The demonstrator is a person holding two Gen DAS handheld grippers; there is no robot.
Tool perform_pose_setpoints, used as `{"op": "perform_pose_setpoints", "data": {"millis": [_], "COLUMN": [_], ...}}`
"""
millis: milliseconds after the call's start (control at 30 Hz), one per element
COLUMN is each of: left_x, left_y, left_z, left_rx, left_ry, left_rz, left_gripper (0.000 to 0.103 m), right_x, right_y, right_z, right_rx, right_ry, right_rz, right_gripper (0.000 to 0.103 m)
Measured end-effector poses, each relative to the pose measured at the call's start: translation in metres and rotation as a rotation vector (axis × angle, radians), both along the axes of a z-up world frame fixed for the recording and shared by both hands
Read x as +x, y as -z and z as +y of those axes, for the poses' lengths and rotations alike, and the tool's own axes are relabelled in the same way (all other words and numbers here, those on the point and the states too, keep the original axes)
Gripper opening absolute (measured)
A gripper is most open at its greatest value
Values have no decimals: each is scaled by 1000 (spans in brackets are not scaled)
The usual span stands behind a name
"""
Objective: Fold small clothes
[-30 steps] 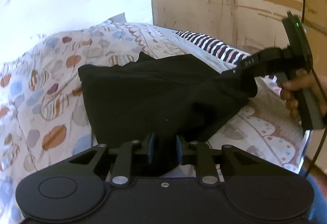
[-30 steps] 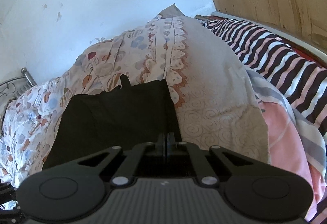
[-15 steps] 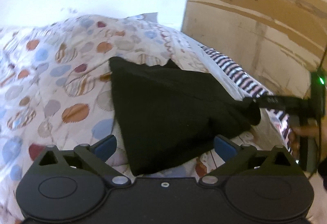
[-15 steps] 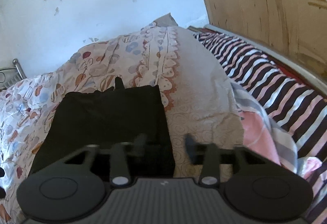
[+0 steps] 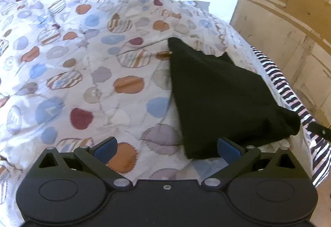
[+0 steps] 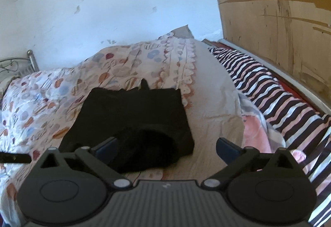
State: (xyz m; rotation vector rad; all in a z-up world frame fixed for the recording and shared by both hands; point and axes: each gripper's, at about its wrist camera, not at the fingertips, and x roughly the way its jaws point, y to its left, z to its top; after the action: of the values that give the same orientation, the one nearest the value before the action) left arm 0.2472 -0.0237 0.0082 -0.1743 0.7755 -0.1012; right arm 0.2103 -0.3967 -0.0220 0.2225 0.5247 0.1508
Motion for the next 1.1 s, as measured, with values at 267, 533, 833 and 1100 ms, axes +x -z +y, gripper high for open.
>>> {"op": "perform_pose_setpoints", "data": {"millis": [267, 533, 833, 1100], "left_x": [8, 22, 46, 71], "left_y": [9, 16, 23, 26], "left_z": [11, 9, 6, 1], "left_rx": [31, 33, 41, -26], "left_ry": [-24, -24, -26, -9], "left_rz": [52, 73, 96, 105], "left_gripper": [102, 102, 102, 102], "right_x": [11, 16, 29, 42], "right_y": [24, 31, 35, 29], "right_z": [9, 22, 0, -21], "right_rx": [31, -20, 53, 166], "right_ry": [-19, -31, -40, -63], "right_rz": [130, 115, 136, 94], "right_gripper": [103, 103, 103, 103]}}
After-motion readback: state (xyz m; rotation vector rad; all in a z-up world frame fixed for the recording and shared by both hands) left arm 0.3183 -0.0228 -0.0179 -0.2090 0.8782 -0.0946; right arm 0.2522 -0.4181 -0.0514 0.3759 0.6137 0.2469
